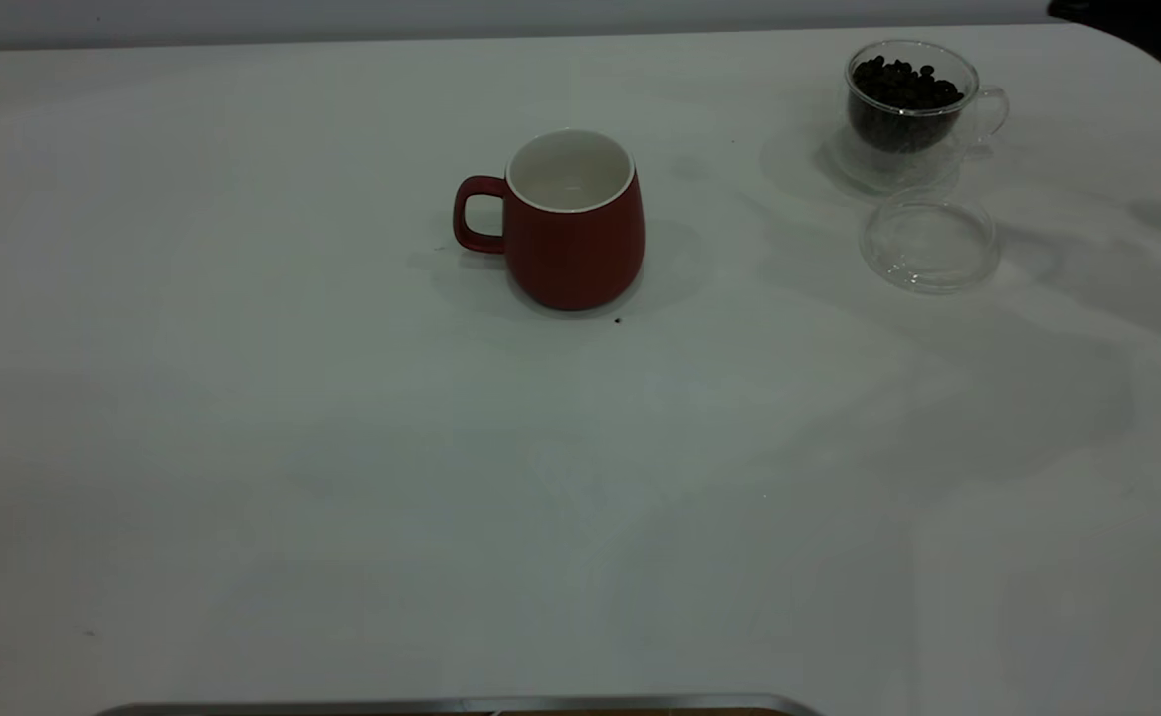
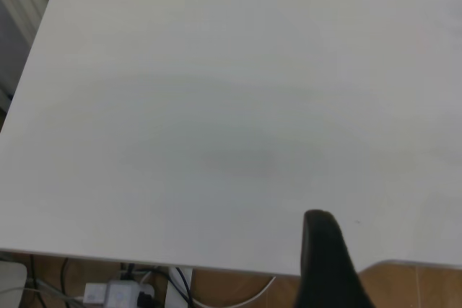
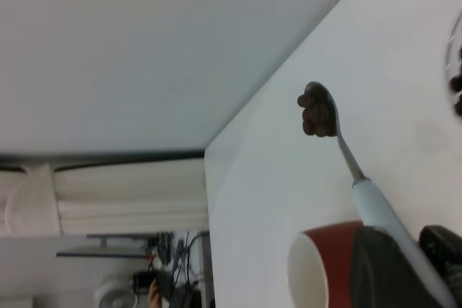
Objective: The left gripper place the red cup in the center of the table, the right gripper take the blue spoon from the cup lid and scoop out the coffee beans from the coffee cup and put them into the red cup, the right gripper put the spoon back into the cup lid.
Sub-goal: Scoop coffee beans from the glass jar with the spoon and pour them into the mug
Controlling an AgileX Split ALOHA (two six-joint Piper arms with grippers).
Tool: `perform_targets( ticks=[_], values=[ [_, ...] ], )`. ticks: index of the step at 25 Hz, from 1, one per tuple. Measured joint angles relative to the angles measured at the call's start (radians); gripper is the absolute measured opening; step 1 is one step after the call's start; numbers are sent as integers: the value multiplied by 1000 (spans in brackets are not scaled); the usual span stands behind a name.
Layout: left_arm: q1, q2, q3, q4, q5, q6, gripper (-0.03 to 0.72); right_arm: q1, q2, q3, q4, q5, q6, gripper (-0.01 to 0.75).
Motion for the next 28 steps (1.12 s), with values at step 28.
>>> perform_targets(
  ticks=[28],
  values=[
    [0,0,0,0,0,1,516,401,0,0,-36,-160,-12,115]
  ],
)
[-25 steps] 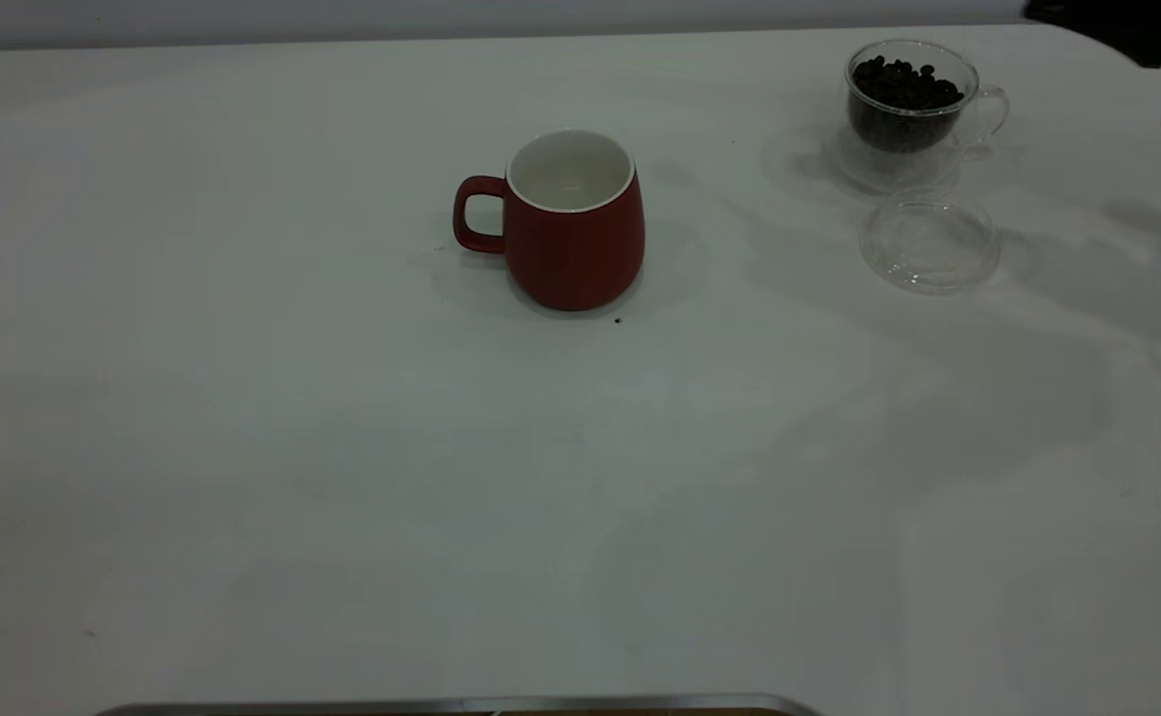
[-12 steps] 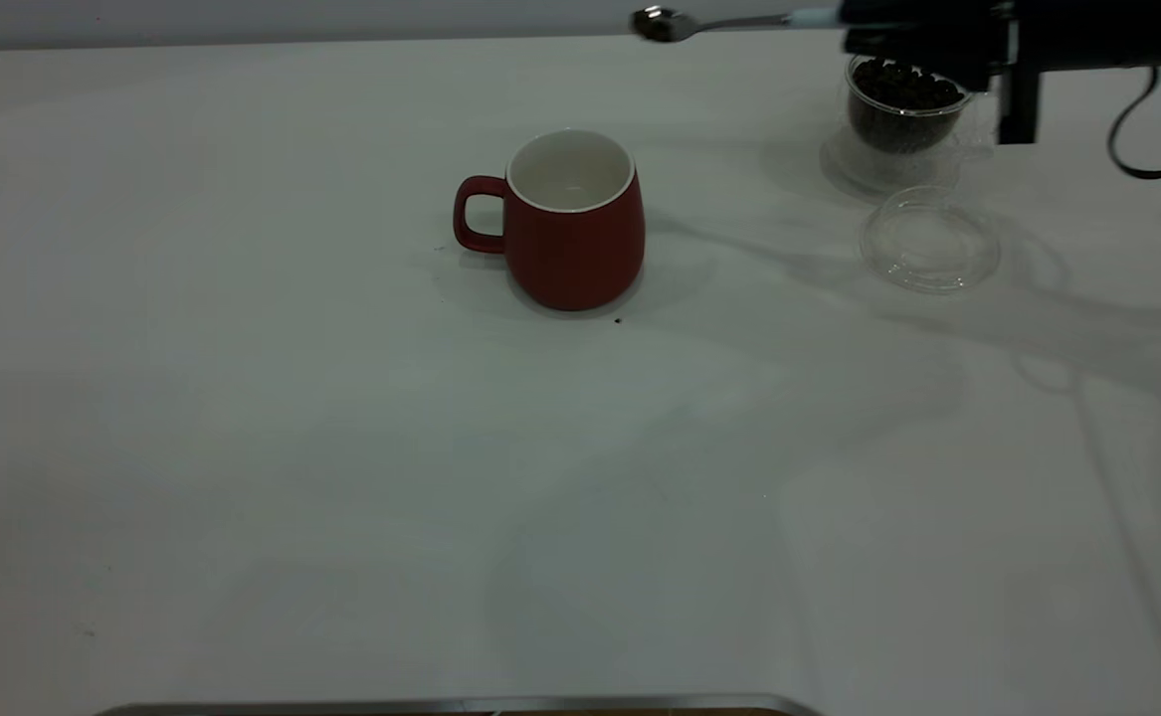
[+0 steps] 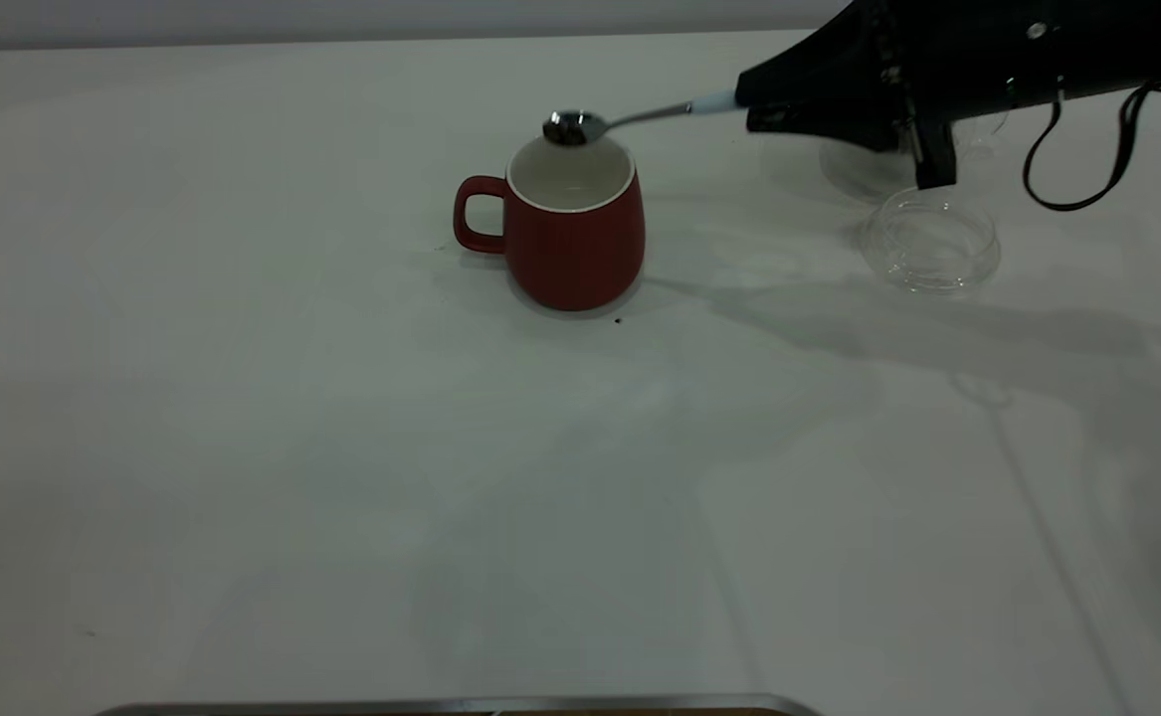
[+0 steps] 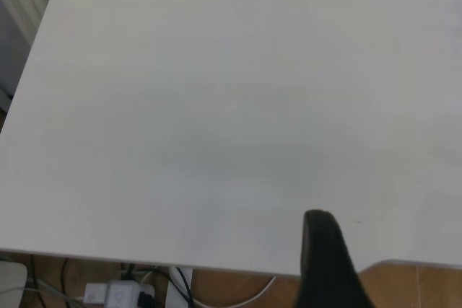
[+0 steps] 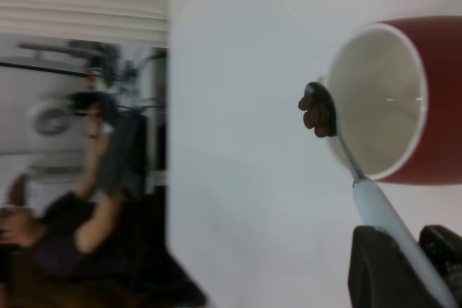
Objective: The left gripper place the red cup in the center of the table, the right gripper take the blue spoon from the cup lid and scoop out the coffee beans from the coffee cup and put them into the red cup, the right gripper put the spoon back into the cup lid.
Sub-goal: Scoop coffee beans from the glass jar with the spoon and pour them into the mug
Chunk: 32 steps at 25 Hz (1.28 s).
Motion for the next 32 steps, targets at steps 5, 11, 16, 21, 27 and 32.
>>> perform_targets(
  ticks=[5,11,16,21,27,32],
  values=[
    [0,0,0,0,0,0,516,17,0,0,22,-75,-54,115],
    [0,0,0,0,0,0,516,25,0,0,38,-118,-170,115],
    [0,0,0,0,0,0,516,39,0,0,40,-120,-287,115],
    [0,0,0,0,0,0,516,43,0,0,40,-120,-455,115],
    [0,0,0,0,0,0,516,43,0,0,40,-124,-661,115],
    [0,0,0,0,0,-1,516,43,-4,0,40,-93,-645,115]
  ],
)
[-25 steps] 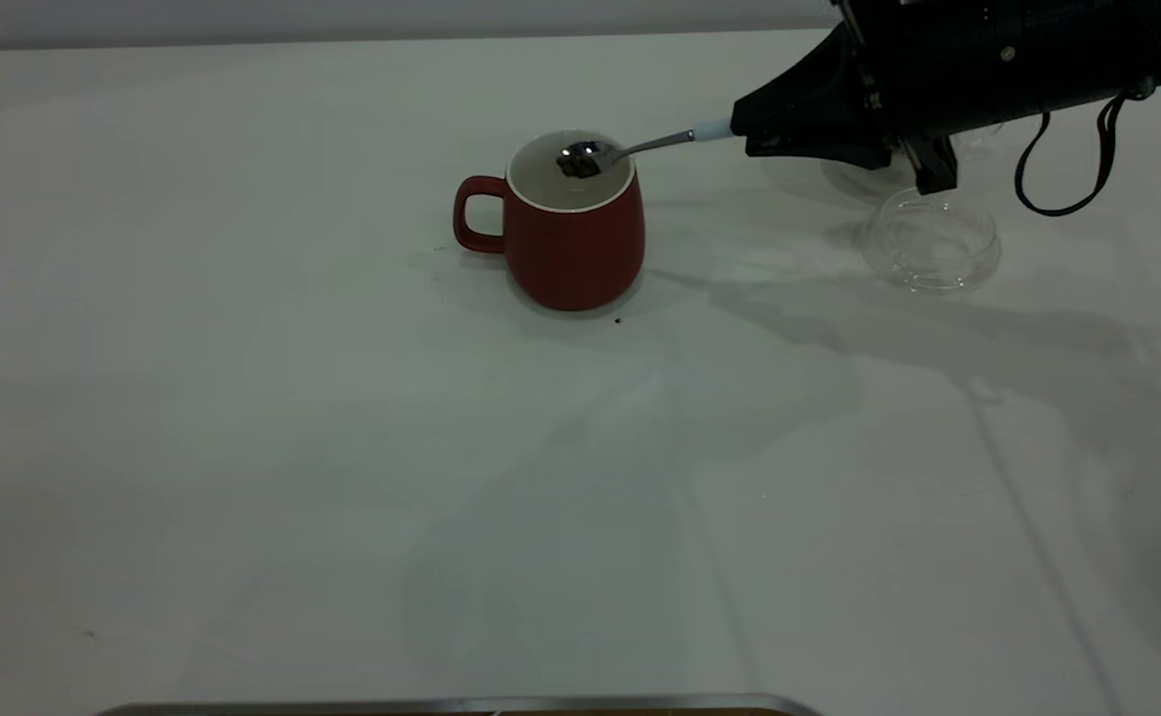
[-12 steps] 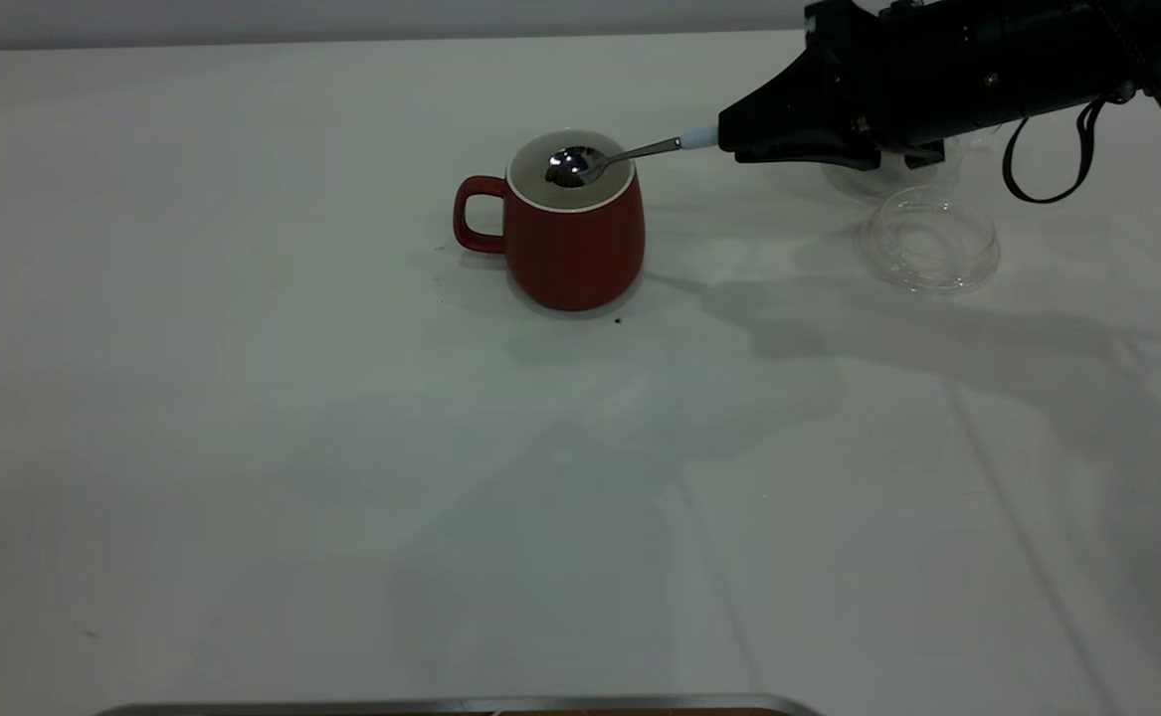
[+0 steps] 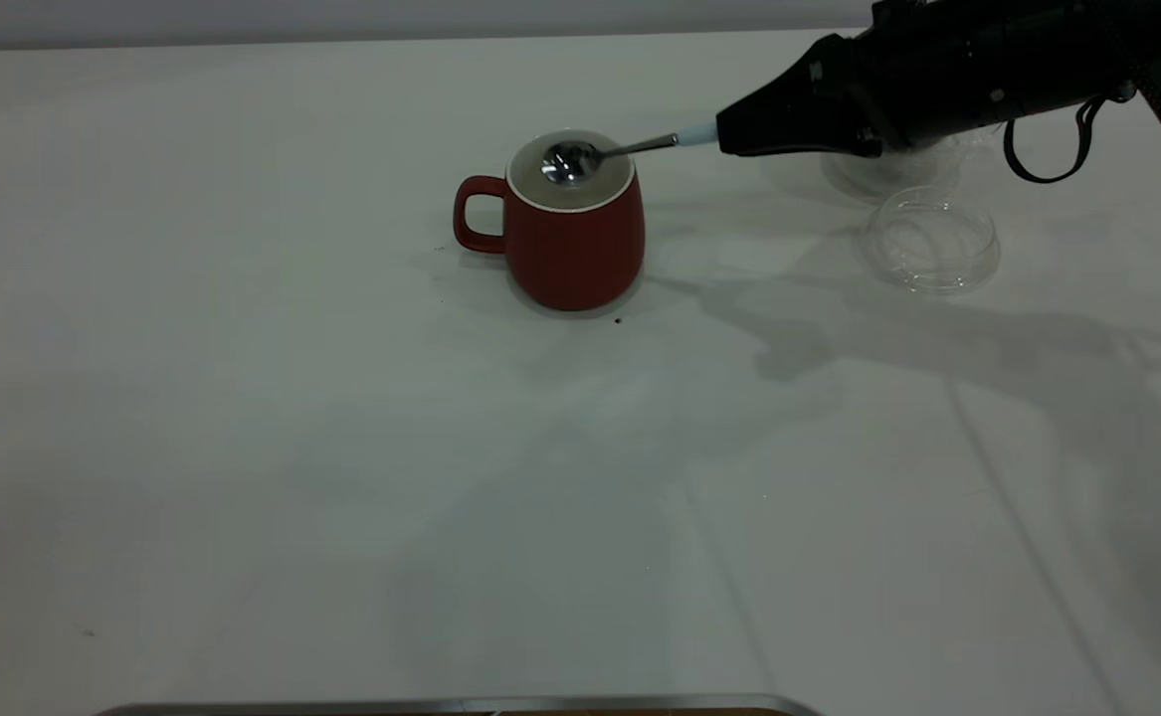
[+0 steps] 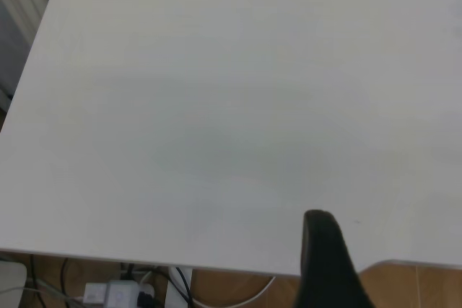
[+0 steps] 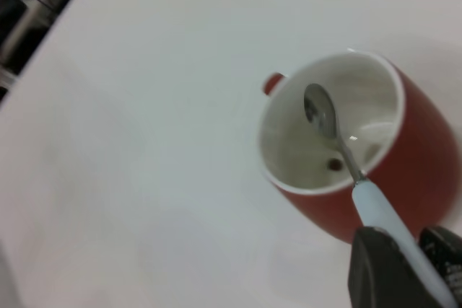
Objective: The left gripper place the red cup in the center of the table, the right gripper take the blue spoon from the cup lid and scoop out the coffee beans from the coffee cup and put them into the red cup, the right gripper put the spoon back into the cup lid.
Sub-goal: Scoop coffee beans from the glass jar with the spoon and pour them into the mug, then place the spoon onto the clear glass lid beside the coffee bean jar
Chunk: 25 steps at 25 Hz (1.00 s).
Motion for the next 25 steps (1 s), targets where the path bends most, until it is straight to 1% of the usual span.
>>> perform_targets(
  ticks=[3,6,10,14,17,19,21,25],
  values=[
    [0,0,0,0,0,0,516,-6,-32,0,-6,50,94,115],
    [0,0,0,0,0,0,516,-39,-91,0,-35,96,240,115],
    [0,0,0,0,0,0,516,-110,-112,0,-86,109,481,115],
    [0,0,0,0,0,0,516,-186,-112,14,-116,103,637,115],
    [0,0,0,0,0,0,516,-243,-112,51,-144,103,704,115],
    [0,0,0,0,0,0,516,-278,-112,74,-146,100,718,115],
    [0,0,0,0,0,0,516,-297,-112,93,-147,81,723,115],
    [0,0,0,0,0,0,516,-311,-112,112,-162,-19,737,115]
  ],
)
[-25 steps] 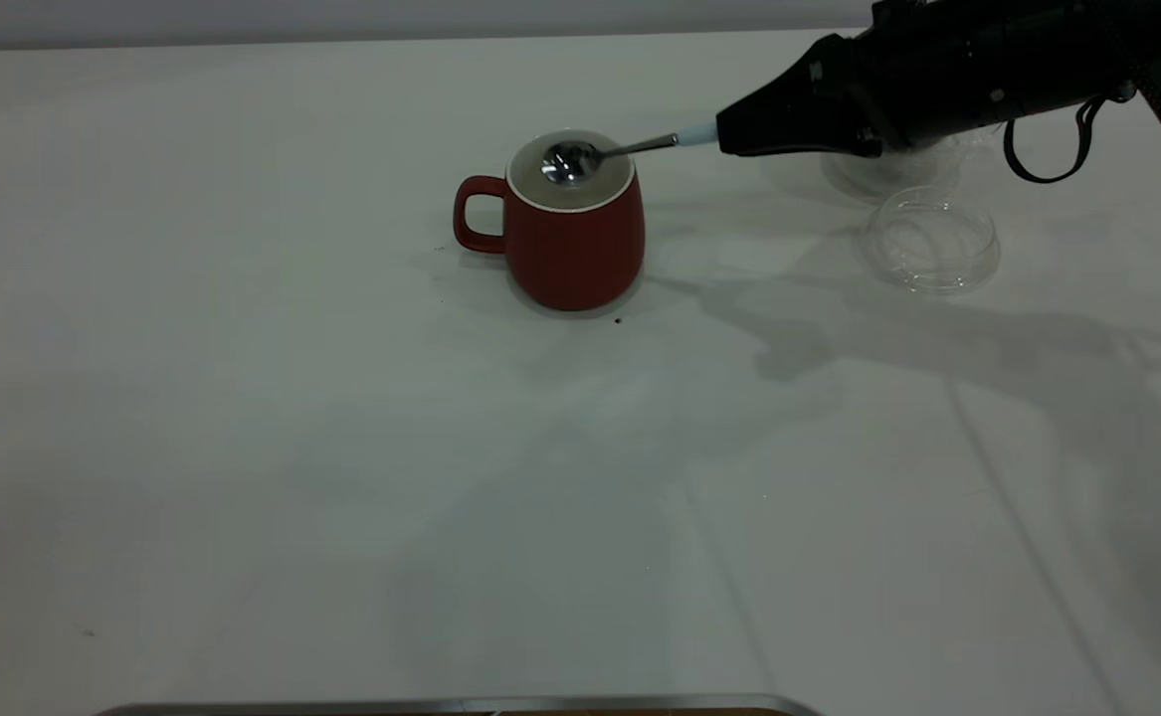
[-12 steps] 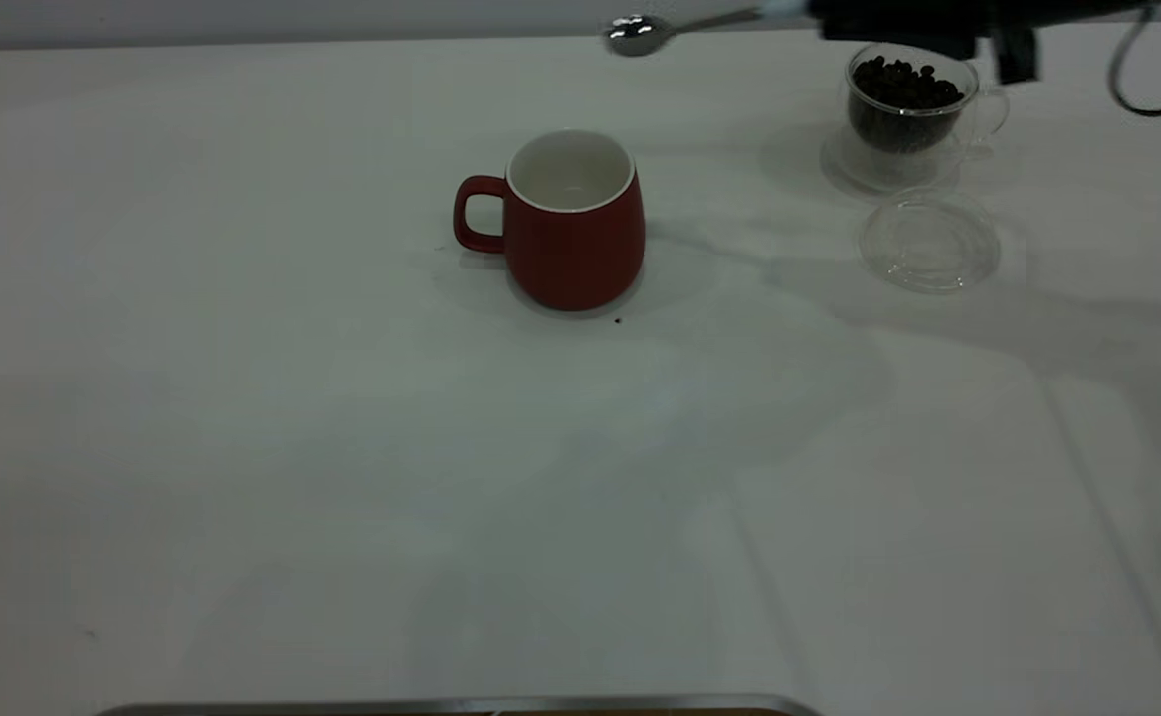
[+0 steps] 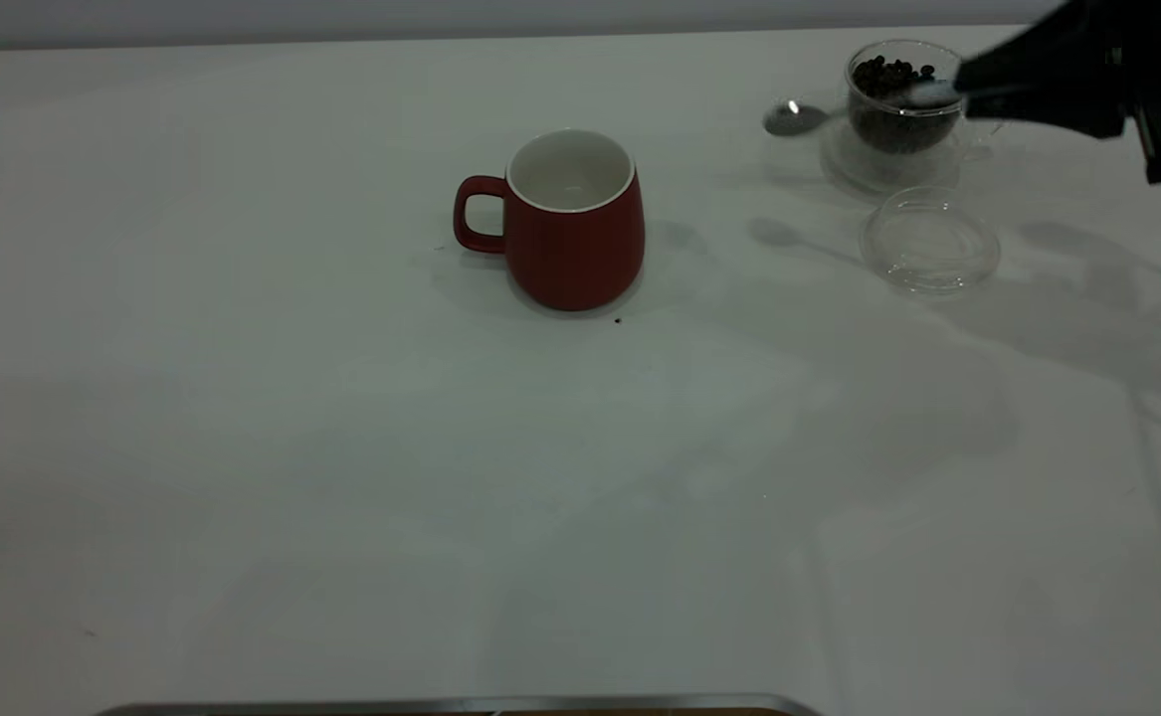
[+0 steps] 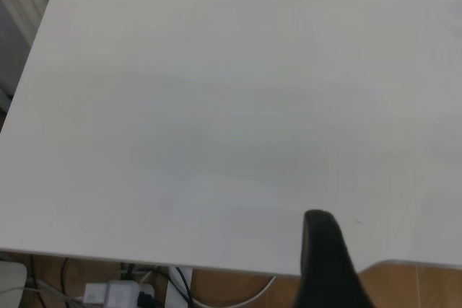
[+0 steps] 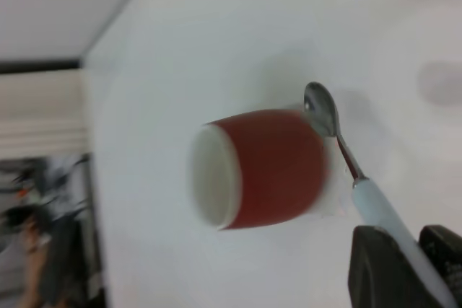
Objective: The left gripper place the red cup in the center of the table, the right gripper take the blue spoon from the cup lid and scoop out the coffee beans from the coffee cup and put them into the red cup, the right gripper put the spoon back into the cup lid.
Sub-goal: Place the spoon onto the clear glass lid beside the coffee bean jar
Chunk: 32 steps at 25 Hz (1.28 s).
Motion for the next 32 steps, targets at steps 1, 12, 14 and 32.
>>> perform_targets(
  ticks=[1,12,14,32],
  values=[
    [0,0,0,0,0,0,516,0,0,3,-2,-33,6,115],
    [0,0,0,0,0,1,516,0,-70,51,-6,-303,30,115],
    [0,0,0,0,0,1,516,0,-80,51,-6,-320,37,115],
    [0,0,0,0,0,1,516,0,-60,51,-49,-423,67,115]
  ],
)
